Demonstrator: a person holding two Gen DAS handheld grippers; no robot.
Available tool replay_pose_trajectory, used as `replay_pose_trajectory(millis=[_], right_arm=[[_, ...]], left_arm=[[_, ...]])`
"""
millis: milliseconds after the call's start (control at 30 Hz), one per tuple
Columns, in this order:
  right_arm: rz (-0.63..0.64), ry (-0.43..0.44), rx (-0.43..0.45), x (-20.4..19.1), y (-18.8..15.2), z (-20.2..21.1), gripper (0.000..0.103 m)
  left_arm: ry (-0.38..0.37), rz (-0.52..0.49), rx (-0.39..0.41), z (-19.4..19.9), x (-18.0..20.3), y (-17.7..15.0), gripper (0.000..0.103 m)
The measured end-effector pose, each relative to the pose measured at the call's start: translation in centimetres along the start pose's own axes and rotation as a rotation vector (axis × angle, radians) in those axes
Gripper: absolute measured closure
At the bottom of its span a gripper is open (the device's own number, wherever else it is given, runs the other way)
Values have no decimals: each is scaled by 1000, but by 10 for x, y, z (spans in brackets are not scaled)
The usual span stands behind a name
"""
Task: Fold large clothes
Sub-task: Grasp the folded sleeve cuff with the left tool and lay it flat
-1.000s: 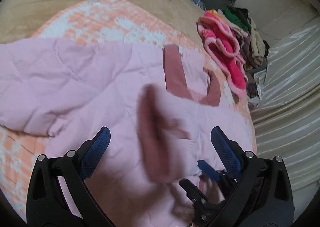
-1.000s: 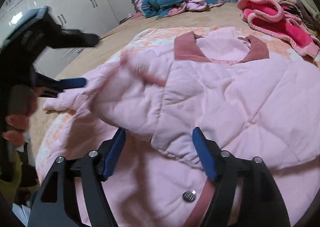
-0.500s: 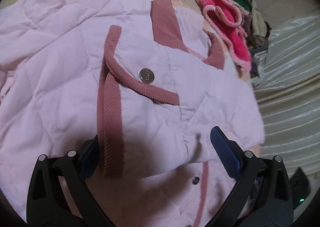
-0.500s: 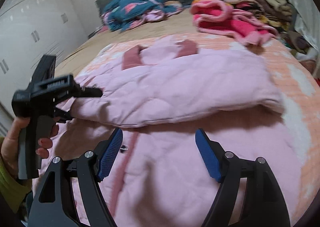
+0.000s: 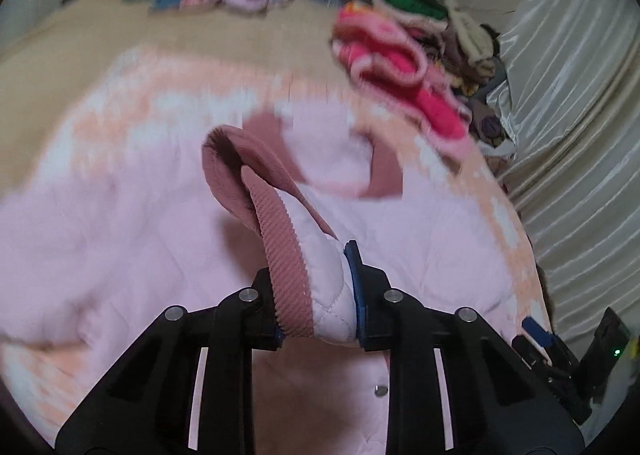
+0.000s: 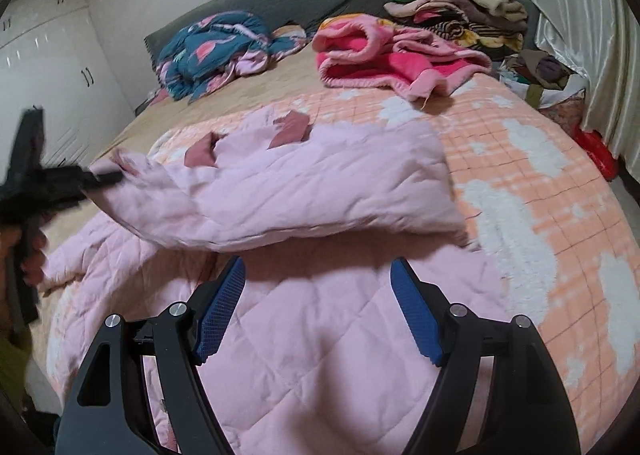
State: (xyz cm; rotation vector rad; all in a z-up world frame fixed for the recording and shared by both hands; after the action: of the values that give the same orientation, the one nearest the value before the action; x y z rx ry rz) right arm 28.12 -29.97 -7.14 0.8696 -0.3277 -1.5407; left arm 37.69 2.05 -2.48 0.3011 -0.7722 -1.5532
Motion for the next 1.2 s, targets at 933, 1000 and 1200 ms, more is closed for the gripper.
replay_pose_trajectory(millis=[933, 1000, 1200], right_arm=[[66, -186, -210, 8, 28, -129, 27], [53, -187, -211, 15, 23, -138, 26], [30, -172, -195, 11, 24, -127, 24]], left_arm=[[218, -27, -137, -47, -57, -87, 76], [214, -29, -140, -48, -56, -88, 74], [225, -31, -136, -41, -53, -86, 73]])
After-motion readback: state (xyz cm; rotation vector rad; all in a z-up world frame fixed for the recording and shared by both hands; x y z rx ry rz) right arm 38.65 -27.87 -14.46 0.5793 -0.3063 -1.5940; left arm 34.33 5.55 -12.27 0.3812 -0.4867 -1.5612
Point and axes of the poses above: each gripper's, at about its wrist camera, not at the fingertips, and z roughly against the way its jaws point, x to its right, y to its top, the point moved 5 cm from there along -z, roughly the way its jaws point, and after that the axes turned 7 degrees about -z, right-handed, at the moved point
